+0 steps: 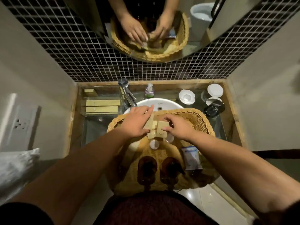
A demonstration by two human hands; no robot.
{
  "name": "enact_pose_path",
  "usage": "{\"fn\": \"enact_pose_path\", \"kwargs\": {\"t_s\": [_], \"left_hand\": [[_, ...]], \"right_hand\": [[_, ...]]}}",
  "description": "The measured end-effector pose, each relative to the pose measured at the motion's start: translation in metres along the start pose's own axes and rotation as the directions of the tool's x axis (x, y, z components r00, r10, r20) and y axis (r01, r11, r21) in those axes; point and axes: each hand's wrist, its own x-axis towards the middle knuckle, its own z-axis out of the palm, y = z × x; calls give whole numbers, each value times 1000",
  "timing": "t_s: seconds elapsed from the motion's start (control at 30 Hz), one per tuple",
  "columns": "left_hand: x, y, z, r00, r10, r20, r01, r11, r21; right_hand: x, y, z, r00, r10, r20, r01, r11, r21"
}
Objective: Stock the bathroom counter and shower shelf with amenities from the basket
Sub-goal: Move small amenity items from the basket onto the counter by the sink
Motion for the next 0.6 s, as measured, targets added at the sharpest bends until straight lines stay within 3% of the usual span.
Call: {"fn": "enact_pose_path", "kwargs": {"t_s": [0.17,0.33,0.5,0.6], "left_hand": [[-23,-39,-32,984,-141,-114,143,990,8],[-37,-82,-52,938,-296,-179,277,953,-123],[-42,-126,-50,795,-570,-205,486,803,-345],[-47,-152,-44,735,-638,-229,552,759,-346]], "right_hand": [[42,-48,-17,994,-98,-51,101,994,46],[86,-95,-15,966,-232,-109,242,966,88],[122,-133,11,927,-367,-83,373,925,78],[142,-149,33,920,-382,-87,388,919,71]]}}
